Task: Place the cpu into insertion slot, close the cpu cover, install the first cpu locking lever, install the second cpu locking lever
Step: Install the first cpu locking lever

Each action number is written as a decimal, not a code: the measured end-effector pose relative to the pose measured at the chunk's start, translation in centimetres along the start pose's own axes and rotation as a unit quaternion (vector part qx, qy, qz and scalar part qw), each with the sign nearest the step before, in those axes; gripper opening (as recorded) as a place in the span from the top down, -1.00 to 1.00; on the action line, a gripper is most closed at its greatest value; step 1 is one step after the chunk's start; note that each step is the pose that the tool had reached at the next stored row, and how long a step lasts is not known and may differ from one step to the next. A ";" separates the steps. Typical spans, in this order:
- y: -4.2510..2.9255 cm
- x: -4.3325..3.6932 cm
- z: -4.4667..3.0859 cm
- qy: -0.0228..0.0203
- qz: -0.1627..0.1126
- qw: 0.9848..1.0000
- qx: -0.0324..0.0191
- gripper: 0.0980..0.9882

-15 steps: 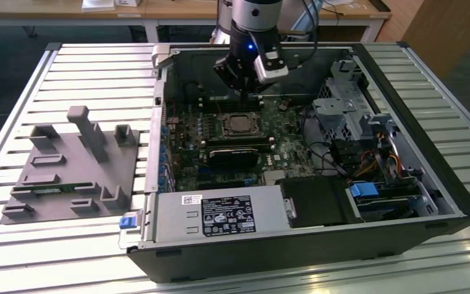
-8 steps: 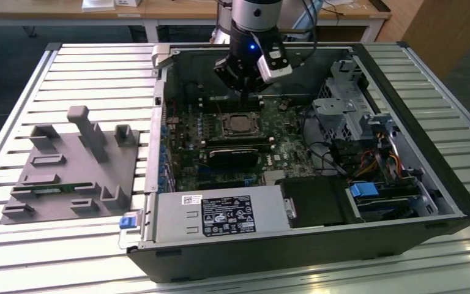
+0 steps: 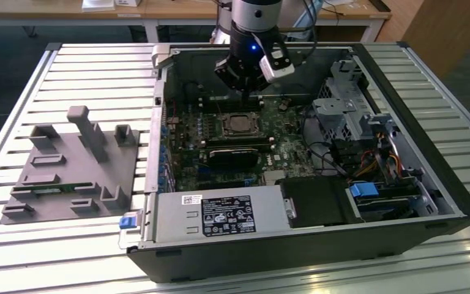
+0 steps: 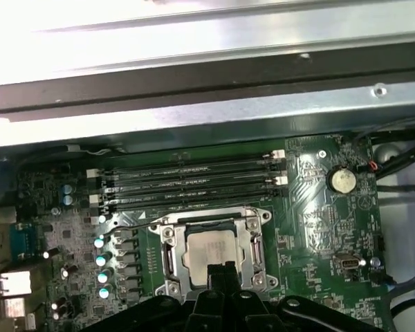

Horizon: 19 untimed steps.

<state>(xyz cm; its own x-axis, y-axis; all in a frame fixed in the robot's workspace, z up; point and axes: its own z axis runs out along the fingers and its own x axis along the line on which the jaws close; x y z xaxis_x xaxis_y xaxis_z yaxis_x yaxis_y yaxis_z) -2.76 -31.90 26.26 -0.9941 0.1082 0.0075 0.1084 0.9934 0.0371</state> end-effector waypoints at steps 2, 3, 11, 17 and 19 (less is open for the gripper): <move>0.00 0.01 0.01 0.001 -0.013 1.000 -0.001 0.98; -0.01 0.04 0.02 0.001 -0.018 1.000 -0.002 0.98; -0.24 2.15 0.04 -0.004 -0.023 1.000 -0.003 0.98; -0.38 3.46 0.07 -0.010 -0.023 1.000 -0.004 0.98; -0.46 4.18 0.09 -0.010 -0.023 1.000 -0.003 0.98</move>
<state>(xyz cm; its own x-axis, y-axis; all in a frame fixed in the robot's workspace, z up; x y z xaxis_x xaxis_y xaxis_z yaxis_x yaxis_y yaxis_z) -6.97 -31.91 26.19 -0.9979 0.0627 -0.0142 0.0620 0.9971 0.0439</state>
